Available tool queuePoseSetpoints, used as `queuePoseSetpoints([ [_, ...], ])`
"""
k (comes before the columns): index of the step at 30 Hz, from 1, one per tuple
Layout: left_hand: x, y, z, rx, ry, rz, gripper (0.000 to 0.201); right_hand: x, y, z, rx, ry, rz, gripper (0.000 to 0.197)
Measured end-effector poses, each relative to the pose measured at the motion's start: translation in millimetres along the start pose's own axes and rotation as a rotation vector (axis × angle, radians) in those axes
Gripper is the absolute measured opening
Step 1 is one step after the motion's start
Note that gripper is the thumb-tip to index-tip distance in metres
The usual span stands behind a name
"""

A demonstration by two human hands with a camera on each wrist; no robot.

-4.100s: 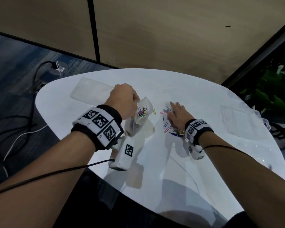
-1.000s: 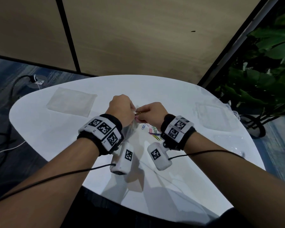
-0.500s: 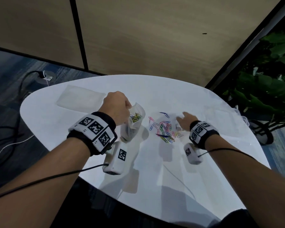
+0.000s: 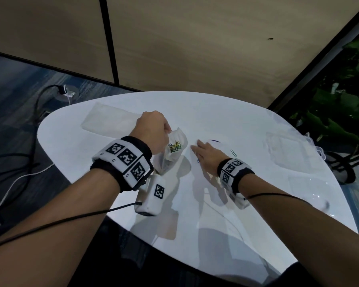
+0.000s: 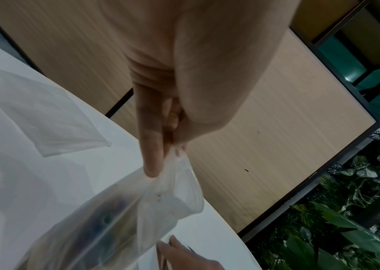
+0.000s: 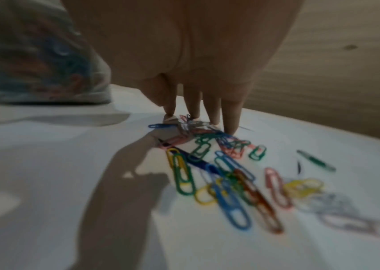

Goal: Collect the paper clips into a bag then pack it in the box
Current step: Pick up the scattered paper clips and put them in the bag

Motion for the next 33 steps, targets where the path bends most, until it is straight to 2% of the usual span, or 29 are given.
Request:
queuePoseSetpoints([
  [2,-1.2,-0.5,-0.6,0.012,0.002,0.003,0.025,9.7,1.8,-8.5,0.095,-0.072,0.071,0.053],
  [4,-2.9,-2.1,-0.9,0.018,0.005,0.01,0.025,21.3,9.5,-8.6,0.143,-0.082,0.111,0.055],
  [5,-2.9,-2.8,-1.8,0.019,0.006,0.012,0.025,27.1,12.5,-5.5,0.152,-0.054,0.131,0.049],
  [7,-2.8,-2.7,-4.2,0.024,-0.001,0.013,0.024,34.6,12.3,2.3,0.139,0.014,0.175,0.022],
  [9,-1.9,-0.1,-7.3,0.024,-0.007,0.012,0.024,36.8,18.5,5.5,0.165,0.027,0.126,0.009],
  [13,-1.1,2.7,-11.9,0.005,-0.006,0.009,0.025,37.0,41.2,12.8,0.125,0.039,-0.082,0.017],
  [17,-4.3,5.6,-15.6,0.005,-0.012,0.0,0.024,47.9,79.6,42.1,-0.234,0.235,-0.368,0.011],
  [19,-5.2,8.4,-18.8,0.0,-0.017,-0.004,0.024,58.0,99.8,49.7,-0.59,0.317,-0.537,0.004],
  [21,-4.8,12.7,-23.9,-0.006,-0.028,-0.008,0.023,62.0,98.4,54.7,-1.023,0.344,-0.596,0.009],
  [24,-1.6,21.2,-32.2,-0.027,-0.052,-0.017,0.023,55.6,59.7,75.7,-1.465,0.312,-0.456,0.02],
  [27,2.4,29.1,-35.3,-0.044,-0.03,-0.037,0.023,51.4,11.1,91.8,-1.634,0.239,-0.344,0.027],
  [29,4.1,31.8,-35.9,-0.045,-0.009,-0.043,0.023,51.0,-13.2,88.8,-1.609,0.191,-0.325,0.028],
  [33,3.6,31.1,-32.7,-0.037,0.019,-0.029,0.02,48.3,-41.4,84.5,-1.263,0.155,-0.233,0.019],
])
Point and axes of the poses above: each hand's wrist, its own x-axis away from the middle knuckle, its own z-axis out of the back of the hand, y = z × x, the point moved 9 cm from there along -x, towards the middle knuckle, and after that the axes turned 4 degrees about y, right-handed, at the moved point
